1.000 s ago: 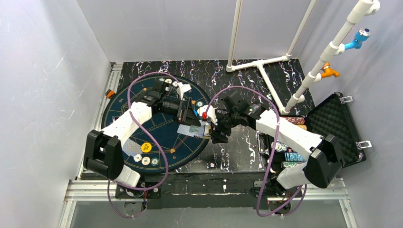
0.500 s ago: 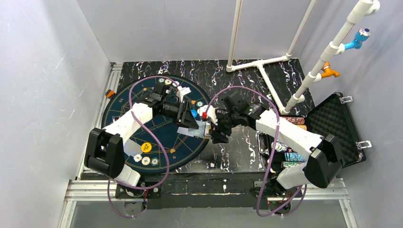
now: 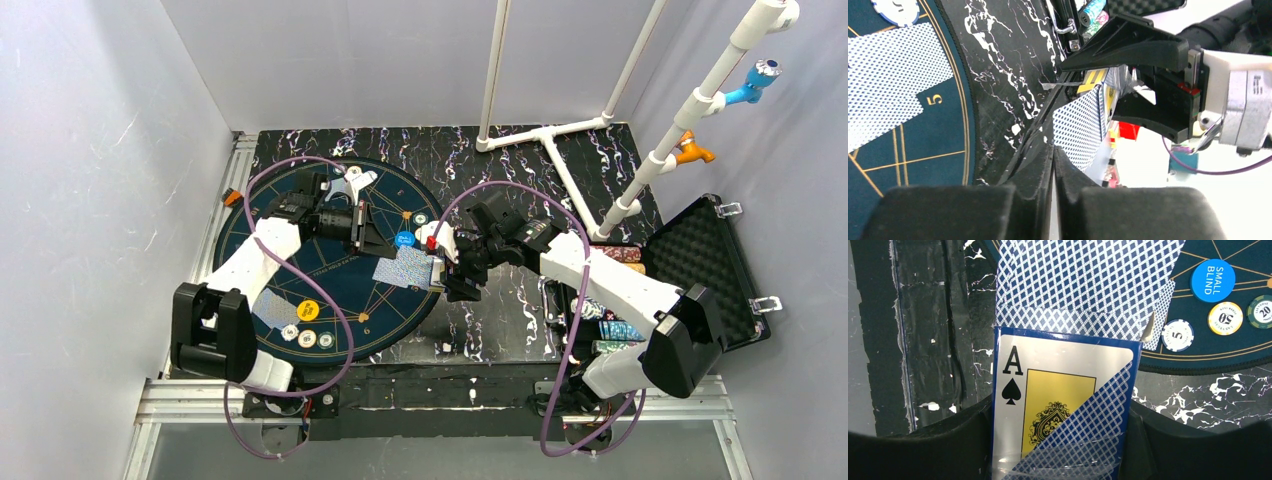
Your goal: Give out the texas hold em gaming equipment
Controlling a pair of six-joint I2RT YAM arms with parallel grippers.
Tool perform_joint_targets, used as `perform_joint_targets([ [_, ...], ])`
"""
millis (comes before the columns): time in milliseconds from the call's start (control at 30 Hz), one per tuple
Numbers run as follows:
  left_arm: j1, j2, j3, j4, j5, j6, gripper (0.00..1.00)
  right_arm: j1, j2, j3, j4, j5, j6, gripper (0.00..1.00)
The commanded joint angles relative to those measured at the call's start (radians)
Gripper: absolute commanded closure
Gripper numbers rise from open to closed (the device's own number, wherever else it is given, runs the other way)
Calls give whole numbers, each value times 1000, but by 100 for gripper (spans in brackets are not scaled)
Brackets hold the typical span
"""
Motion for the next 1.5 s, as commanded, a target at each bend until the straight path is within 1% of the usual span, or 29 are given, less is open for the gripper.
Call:
perform_joint_targets([
  [0, 31, -73, -19, -20, 55, 8, 100, -4, -43, 4, 52, -28, -2, 99],
  [100, 49, -95, -27, -16, 67, 7, 100, -4, -42, 4, 52, -27, -4, 99],
  [133, 51, -102, -32, -11, 80, 9, 95, -4, -42, 4, 52, -26, -4, 99],
  [200, 52, -102, -39, -11, 69, 4, 66, -4, -40, 7, 50, -29, -4, 99],
  [233, 51, -102, -42, -8, 62, 2, 54, -4, -40, 8, 48, -31, -4, 99],
  [267, 51, -100, -48, -1, 53, -4, 48, -4, -40, 10, 48, -33, -4, 99],
  [333, 46, -83, -59, 20, 56, -21, 43, -5, -37, 12, 48, -36, -4, 99],
  [533, -39, -52, -63, 22, 51, -17, 40, -4, -34, 21, 46, -41, -4, 99],
  [600, -43, -53, -67, 26, 47, -15, 41, -4, -31, 23, 45, -42, -4, 99],
  [733, -45, -45, -72, 24, 40, -12, 48, -4, -29, 28, 46, -52, -2, 99],
  [833, -43, -50, -71, 3, 40, 2, 61, -5, -29, 35, 42, -53, -3, 99],
  [900, -38, -65, -72, -12, 35, 12, 68, -5, -28, 35, 40, -54, -2, 99],
  [1067, 7, -89, -76, -15, 64, 6, 79, -5, -28, 33, 41, -55, -2, 99],
  [1233, 52, -111, -79, -15, 89, 1, 88, -7, -28, 30, 41, -52, -3, 99],
  [1300, 66, -119, -82, -12, 102, -3, 92, -7, -28, 29, 42, -52, -4, 99],
  [1367, 76, -128, -84, -9, 111, -6, 100, -7, -27, 28, 42, -50, -3, 99],
  [1433, 88, -136, -86, -4, 125, -8, 100, -7, -25, 27, 44, -50, -5, 99],
  [1467, 91, -137, -87, -2, 136, -10, 95, -8, -26, 27, 44, -49, -6, 99],
])
